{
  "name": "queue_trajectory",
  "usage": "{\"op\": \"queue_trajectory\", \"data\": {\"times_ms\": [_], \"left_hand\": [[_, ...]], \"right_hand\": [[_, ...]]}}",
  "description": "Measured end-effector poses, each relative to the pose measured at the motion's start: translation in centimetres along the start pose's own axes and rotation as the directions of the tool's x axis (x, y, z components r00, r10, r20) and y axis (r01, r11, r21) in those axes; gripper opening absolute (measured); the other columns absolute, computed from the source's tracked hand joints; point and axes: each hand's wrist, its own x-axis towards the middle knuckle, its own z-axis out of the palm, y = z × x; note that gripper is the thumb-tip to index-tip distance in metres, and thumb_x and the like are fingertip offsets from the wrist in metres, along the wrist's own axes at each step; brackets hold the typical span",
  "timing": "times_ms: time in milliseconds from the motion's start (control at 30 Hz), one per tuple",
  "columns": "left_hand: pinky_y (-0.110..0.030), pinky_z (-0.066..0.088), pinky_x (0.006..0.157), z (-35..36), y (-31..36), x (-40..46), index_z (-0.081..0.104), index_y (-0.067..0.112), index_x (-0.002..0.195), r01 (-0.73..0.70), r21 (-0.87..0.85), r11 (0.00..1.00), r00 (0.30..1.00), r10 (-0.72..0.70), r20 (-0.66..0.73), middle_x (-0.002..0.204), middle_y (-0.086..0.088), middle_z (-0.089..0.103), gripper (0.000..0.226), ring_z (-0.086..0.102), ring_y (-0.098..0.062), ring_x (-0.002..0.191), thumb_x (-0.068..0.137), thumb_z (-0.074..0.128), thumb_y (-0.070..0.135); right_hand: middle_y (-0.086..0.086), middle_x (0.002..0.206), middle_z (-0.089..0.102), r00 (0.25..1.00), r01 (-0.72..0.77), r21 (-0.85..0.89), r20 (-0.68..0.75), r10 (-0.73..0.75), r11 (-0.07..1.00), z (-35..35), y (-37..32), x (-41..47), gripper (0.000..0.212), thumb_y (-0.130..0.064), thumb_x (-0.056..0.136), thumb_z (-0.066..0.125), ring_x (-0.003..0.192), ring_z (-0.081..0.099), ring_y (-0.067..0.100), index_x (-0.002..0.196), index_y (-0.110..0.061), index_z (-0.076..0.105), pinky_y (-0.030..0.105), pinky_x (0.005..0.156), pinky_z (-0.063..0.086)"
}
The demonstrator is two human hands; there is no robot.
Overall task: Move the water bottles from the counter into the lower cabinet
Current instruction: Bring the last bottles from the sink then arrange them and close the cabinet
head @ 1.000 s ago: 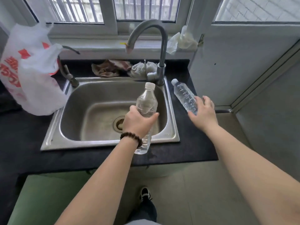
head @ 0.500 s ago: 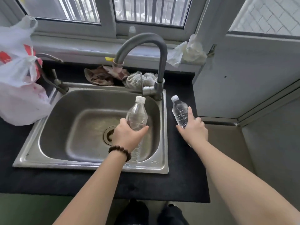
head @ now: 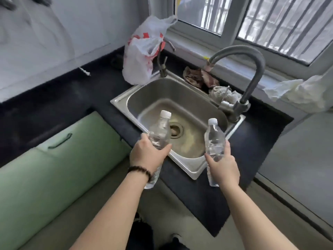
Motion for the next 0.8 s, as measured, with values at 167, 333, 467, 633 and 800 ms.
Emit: {"op": "queue_trajectory", "data": {"times_ms": [167,333,467,633,800], "left_hand": [[-0.037,0.054,0.072,-4.7,-6.5,-4.2,0.051,0.015,0.093,0.194,-0.062,0.979,0.959,-0.202,-0.199,0.091,-0.007,0.066,0.058,0.065,-0.031,0.087,0.064,0.076,0.058],[-0.037,0.054,0.070,-10.2,-14.3,-9.6,0.049,0.018,0.091,0.358,-0.163,0.919,0.852,-0.393,-0.347,0.083,0.002,0.057,0.053,0.064,-0.028,0.082,0.065,0.076,0.056],[-0.030,0.048,0.070,-14.5,-21.7,-15.7,0.051,0.013,0.094,0.440,-0.324,0.837,0.709,-0.546,-0.447,0.087,0.001,0.058,0.050,0.058,-0.023,0.080,0.067,0.079,0.046],[-0.024,0.040,0.067,-19.2,-31.8,-26.4,0.055,0.009,0.103,0.464,-0.573,0.675,0.503,-0.734,-0.457,0.098,-0.004,0.062,0.052,0.061,-0.024,0.088,0.068,0.081,0.036],[-0.026,0.040,0.068,-24.7,-41.1,-41.1,0.055,0.012,0.108,0.616,-0.575,0.538,0.277,-0.832,-0.480,0.099,-0.004,0.065,0.054,0.061,-0.025,0.088,0.072,0.076,0.048]], "right_hand": [[0.008,0.116,0.056,0.945,0.290,0.027,0.146,-0.291,0.957,3.6,-6.1,-5.3,0.082,-0.057,0.083,0.054,0.101,0.058,0.031,0.147,-0.042,0.004,0.038,0.073,0.043],[0.007,0.123,0.055,0.806,0.514,0.081,0.294,-0.513,0.854,7.9,-11.3,-12.6,0.085,-0.056,0.081,0.057,0.109,0.055,0.028,0.147,-0.041,0.006,0.037,0.081,0.044],[0.008,0.118,0.053,0.685,0.626,0.066,0.430,-0.588,0.777,11.7,-14.3,-21.2,0.081,-0.055,0.083,0.054,0.092,0.055,0.028,0.146,-0.043,0.006,0.036,0.074,0.039],[0.006,0.118,0.052,0.488,0.758,0.106,0.562,-0.668,0.643,17.2,-15.4,-35.3,0.079,-0.056,0.083,0.053,0.085,0.053,0.026,0.145,-0.044,0.005,0.035,0.071,0.040],[0.004,0.114,0.053,0.277,0.864,0.132,0.681,-0.678,0.486,22.7,-13.4,-51.9,0.079,-0.055,0.083,0.051,0.083,0.053,0.025,0.145,-0.045,0.004,0.033,0.069,0.037]]}}
